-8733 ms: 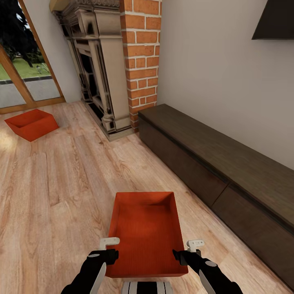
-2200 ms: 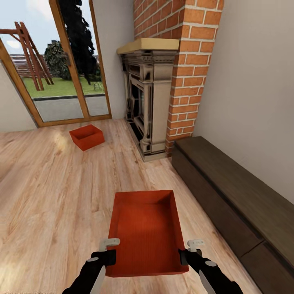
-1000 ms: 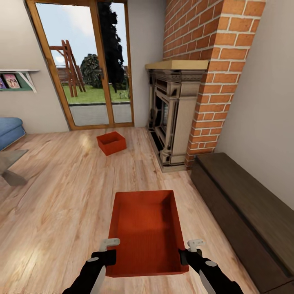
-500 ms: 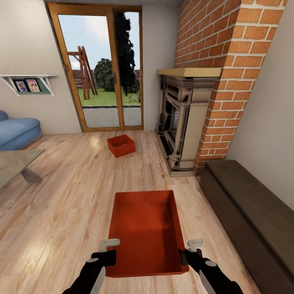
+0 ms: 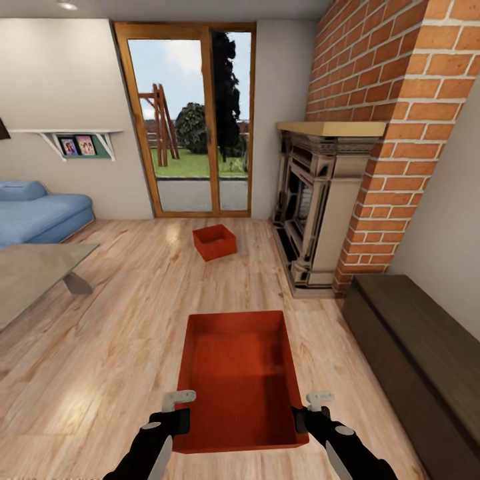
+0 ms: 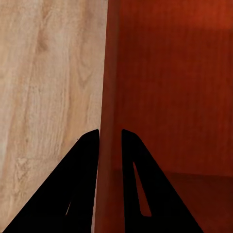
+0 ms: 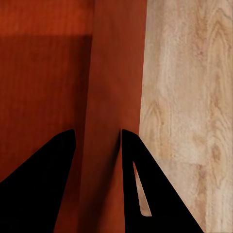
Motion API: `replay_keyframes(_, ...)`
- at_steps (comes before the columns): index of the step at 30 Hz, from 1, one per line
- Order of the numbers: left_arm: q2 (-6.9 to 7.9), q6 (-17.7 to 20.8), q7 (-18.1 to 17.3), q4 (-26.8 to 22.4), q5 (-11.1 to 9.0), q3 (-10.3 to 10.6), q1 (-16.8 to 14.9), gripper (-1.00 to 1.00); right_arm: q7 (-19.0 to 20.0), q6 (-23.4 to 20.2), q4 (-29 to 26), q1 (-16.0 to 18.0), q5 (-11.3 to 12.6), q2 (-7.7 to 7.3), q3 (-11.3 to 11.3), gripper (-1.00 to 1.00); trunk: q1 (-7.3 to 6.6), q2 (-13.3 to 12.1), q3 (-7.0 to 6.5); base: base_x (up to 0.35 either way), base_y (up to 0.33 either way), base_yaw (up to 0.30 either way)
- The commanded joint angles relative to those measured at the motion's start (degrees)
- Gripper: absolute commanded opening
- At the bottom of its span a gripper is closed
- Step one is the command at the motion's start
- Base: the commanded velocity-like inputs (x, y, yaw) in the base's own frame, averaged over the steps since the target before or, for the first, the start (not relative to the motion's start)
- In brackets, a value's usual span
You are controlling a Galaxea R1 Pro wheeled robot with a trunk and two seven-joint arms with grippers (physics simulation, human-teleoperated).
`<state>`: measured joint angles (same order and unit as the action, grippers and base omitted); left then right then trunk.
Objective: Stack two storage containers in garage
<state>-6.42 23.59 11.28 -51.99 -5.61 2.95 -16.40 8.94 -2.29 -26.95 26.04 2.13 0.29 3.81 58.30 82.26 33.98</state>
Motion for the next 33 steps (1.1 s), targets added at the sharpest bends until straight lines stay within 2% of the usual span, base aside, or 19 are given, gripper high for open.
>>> replay_keyframes(1, -0.01, 0.14, 1.2, -0.22, 1.65, -0.28, -0.04, -1.0, 1.6, -0.26, -0.04, -0.03, 0.54, 0.15, -0.3, -1.0, -0.23, -0.39, -0.21, 0.0, 0.0, 0.184)
replay_keyframes(33, 0.0, -0.04, 1.2, 0.57, 1.65, -0.23, -0.04, -1.0, 1.69, -0.26, -0.04, -0.03, 0.48, 0.16, -0.28, -1.0, -7.26, -13.22, -8.33, 0.0, 0.0, 0.188)
